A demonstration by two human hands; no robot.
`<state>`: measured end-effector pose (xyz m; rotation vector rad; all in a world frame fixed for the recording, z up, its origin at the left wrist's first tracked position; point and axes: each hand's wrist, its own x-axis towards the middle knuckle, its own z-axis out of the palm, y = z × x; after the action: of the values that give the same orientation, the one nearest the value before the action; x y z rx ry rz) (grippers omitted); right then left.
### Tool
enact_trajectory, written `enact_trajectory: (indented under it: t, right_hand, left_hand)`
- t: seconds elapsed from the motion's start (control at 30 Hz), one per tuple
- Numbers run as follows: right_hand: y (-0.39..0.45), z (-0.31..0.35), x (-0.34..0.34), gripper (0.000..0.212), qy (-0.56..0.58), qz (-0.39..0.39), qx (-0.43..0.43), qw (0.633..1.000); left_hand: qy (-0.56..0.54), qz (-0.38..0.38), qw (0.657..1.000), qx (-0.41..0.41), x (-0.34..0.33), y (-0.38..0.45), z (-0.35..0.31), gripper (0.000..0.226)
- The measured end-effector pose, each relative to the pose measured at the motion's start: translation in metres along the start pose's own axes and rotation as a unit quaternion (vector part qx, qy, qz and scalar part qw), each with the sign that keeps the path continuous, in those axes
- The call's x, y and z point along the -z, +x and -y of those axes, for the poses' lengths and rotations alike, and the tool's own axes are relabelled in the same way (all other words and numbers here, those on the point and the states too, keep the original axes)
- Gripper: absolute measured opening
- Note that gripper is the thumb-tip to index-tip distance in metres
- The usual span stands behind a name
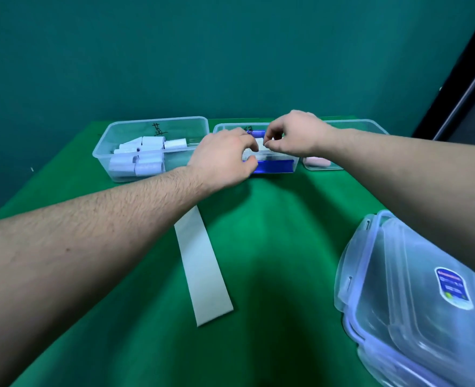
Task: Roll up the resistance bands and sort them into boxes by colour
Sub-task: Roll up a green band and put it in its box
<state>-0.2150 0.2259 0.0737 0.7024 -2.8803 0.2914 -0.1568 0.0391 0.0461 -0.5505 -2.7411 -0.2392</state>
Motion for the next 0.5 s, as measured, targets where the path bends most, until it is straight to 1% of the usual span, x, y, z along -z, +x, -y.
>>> enact_trajectory:
  t: [0.07, 0.13, 0.2, 0.3, 0.4, 0.5]
  right_hand:
    - [-0.017, 0.014, 0.001, 0.016, 0.014, 0.008, 0.002, 1.0]
    - [-0.033, 0.027, -0.003, 0.014, 0.03, 0.022, 0.001, 0.999]
    - [-0.051, 0.04, -0.01, 0.01, 0.056, 0.05, 0.006, 0.997]
    - [-0.08, 0.059, -0.023, 0.008, 0.088, 0.092, 0.017, 0.992]
    - [-0.098, 0.067, -0.037, 0.012, 0.095, 0.119, 0.02, 0.988]
    - [-0.123, 0.082, -0.046, 0.014, 0.103, 0.148, 0.025, 0.983]
  left_hand:
    - [-0.002, 0.002, 1.0, 0.002, 0.006, -0.019, -0.004, 0.028]
    - [-0.026, 0.007, 1.0, 0.012, 0.009, -0.039, -0.006, 0.023]
    - [-0.055, 0.033, 0.998, 0.024, 0.011, -0.064, -0.008, 0.017]
    - [-0.098, 0.099, 0.99, 0.001, 0.011, -0.106, -0.011, 0.011]
    - [-0.145, 0.154, 0.977, -0.026, 0.008, -0.14, -0.012, 0.023]
    - [-0.15, 0.157, 0.975, -0.046, 0.013, -0.186, -0.015, 0.04]
